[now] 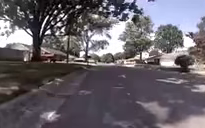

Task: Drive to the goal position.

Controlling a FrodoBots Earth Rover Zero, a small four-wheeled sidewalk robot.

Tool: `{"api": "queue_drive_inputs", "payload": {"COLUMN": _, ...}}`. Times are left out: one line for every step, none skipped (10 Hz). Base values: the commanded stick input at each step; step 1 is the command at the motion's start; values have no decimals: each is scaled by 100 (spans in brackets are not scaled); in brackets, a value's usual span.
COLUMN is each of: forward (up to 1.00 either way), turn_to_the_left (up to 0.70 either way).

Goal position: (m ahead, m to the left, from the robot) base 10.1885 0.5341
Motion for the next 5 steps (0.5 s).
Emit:
{"api": "queue_drive_inputs", "payload": {"forward": 100, "turn_to_the_left": 0}}
{"api": "queue_drive_inputs", "payload": {"forward": 100, "turn_to_the_left": 0}}
{"api": "queue_drive_inputs", "payload": {"forward": 100, "turn_to_the_left": 0}}
{"api": "queue_drive_inputs", "payload": {"forward": 100, "turn_to_the_left": 0}}
{"api": "queue_drive_inputs", "payload": {"forward": 100, "turn_to_the_left": 0}}
